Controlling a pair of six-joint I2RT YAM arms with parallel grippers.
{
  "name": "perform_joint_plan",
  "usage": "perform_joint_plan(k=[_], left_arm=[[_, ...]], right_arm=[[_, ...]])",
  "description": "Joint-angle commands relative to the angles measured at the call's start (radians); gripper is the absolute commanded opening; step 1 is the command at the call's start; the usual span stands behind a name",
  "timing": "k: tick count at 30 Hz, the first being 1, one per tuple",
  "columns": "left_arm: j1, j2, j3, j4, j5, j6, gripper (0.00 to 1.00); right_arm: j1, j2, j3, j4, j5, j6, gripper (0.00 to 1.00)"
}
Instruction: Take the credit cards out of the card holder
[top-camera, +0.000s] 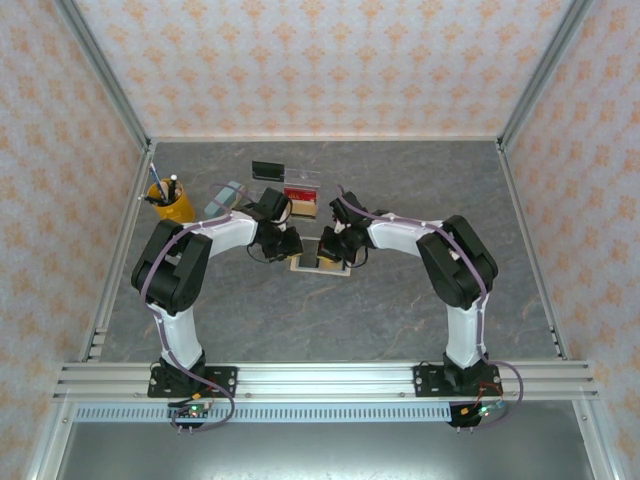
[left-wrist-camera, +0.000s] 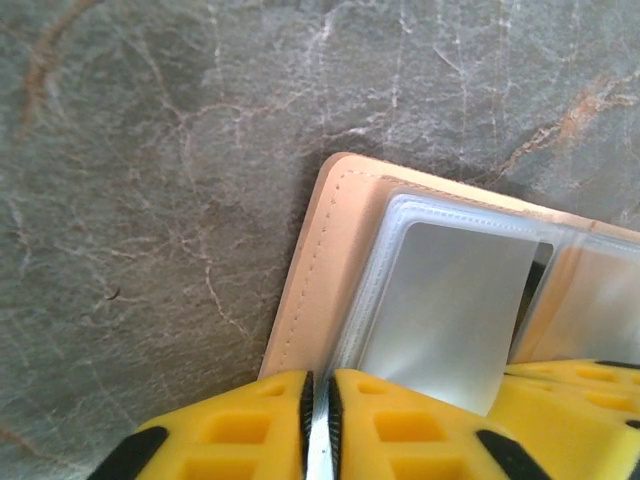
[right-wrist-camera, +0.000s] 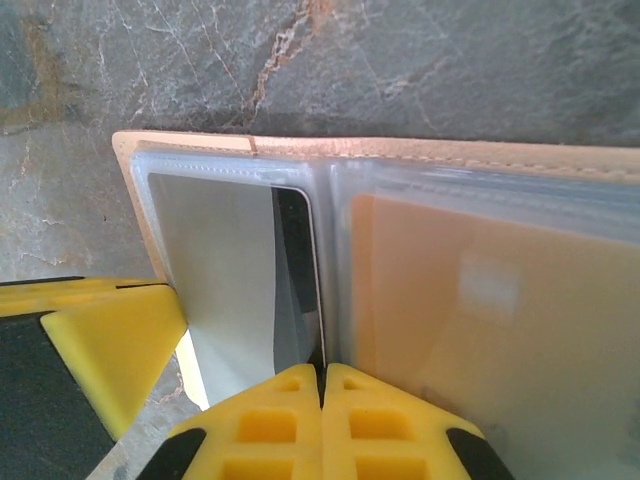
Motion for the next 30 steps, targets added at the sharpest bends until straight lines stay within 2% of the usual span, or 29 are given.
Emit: perform_joint_plan(k=[1, 12, 20, 30], left_arm=[[0.008, -0.002, -0.028, -0.012, -0.039, -0.014, 0.23], [0.011, -0.005, -0.018, -0.015, -0.024, -0.008, 0.24], [0.011, -0.075, 0.013, -0.020, -0.016, 0.010, 0.24], [0.012, -0.068, -0.030, 0.133, 0.128, -0.059, 0.30]], right_arm=[[-0.008, -0.059, -0.013, -0.050, 0.034, -0.039, 0.02], [-0.028, -0.068, -0.034, -0.103, 0.059, -0.066, 0.02], [-0.031, -0.107, -0.051, -0.108, 0.077, -0.098, 0.02], [-0.049, -0.202, -0.090, -0.129, 0.066, -0.164, 0.02]])
